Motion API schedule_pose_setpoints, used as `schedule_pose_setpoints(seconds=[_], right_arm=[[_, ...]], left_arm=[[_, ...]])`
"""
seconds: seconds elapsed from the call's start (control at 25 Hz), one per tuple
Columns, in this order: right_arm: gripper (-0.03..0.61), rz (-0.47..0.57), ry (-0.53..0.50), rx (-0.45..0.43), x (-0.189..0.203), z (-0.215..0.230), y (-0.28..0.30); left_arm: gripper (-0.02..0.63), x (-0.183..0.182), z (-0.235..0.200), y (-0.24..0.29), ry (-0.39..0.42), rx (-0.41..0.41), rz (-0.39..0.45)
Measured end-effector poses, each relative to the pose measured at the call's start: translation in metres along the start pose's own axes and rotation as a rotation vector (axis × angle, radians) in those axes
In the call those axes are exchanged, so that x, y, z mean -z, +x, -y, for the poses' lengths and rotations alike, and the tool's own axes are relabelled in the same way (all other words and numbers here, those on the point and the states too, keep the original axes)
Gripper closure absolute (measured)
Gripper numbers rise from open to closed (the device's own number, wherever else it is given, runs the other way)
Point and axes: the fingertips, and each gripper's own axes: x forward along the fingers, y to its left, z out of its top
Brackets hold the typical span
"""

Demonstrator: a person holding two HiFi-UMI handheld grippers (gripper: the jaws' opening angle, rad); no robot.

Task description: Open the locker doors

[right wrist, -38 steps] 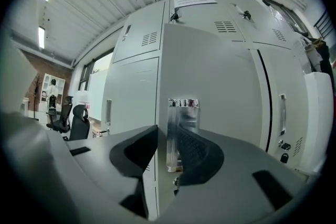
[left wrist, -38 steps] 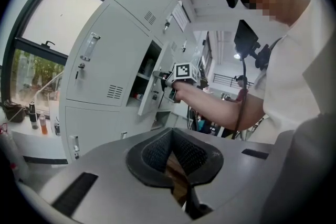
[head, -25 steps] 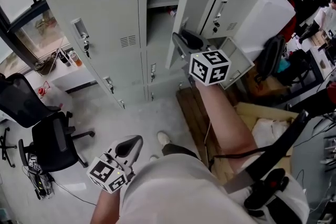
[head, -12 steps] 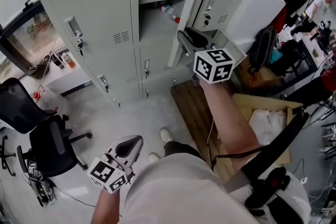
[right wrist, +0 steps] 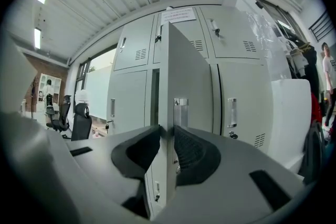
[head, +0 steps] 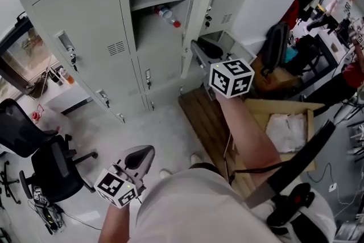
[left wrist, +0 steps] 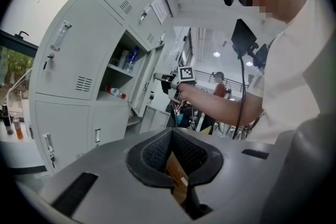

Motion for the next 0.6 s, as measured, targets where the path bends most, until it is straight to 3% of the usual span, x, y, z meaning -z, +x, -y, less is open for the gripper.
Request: schedule_pose_setpoints(seconds=[0.2, 0.6], right_arm=[[0.512, -0.005, 0.003, 0.010, 0.002, 0.026, -0.024], [0.518, -0.007, 0.024, -0.051, 0.007, 0.071, -0.051]], left_arm=[[0.603, -0.005, 0.017, 0.036, 0.014, 0.051, -0.004], [0.603, -0.019, 0.050, 0.102, 0.033, 0.079, -0.015]])
